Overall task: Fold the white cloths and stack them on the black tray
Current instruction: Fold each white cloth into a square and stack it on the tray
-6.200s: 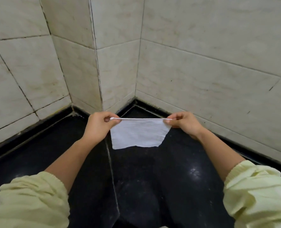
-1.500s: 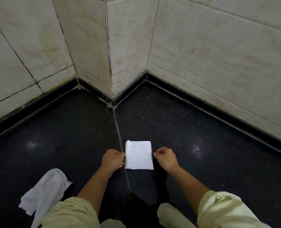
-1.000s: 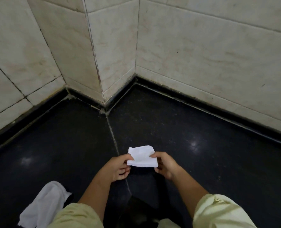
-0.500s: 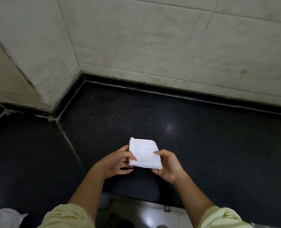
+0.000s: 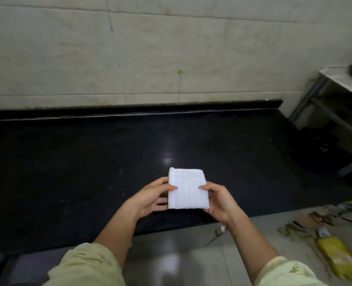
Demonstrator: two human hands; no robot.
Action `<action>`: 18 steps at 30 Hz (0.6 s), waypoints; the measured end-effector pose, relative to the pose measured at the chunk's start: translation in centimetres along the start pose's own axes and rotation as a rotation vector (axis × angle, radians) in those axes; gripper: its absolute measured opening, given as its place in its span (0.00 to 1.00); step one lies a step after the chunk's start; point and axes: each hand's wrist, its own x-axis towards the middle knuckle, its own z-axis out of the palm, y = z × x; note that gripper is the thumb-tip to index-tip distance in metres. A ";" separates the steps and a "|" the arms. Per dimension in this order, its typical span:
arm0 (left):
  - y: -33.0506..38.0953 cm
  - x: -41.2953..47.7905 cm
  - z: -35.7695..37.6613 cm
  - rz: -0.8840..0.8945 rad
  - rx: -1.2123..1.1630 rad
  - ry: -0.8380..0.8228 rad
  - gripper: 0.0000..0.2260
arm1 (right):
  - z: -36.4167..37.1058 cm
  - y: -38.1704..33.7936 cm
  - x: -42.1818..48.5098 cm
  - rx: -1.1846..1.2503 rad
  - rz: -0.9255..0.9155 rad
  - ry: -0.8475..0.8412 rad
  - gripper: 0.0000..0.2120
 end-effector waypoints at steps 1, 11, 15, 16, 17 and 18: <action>0.1 0.8 2.2 0.005 -0.004 -0.011 0.14 | -1.8 -0.9 -1.0 0.008 -0.017 0.034 0.23; 4.9 7.3 21.7 0.035 0.052 -0.226 0.15 | -16.6 -11.0 -9.5 0.118 -0.194 0.266 0.18; 7.7 10.1 27.4 0.049 0.146 -0.326 0.16 | -20.8 -15.4 -11.1 0.144 -0.257 0.315 0.14; 8.5 11.0 28.8 0.055 0.164 -0.347 0.16 | -21.9 -16.5 -11.3 0.142 -0.271 0.327 0.14; 9.4 11.8 30.3 0.064 0.180 -0.373 0.16 | -23.1 -17.7 -11.5 0.140 -0.285 0.338 0.14; 10.2 12.6 31.8 0.077 0.196 -0.393 0.16 | -24.3 -19.0 -11.7 0.140 -0.304 0.347 0.15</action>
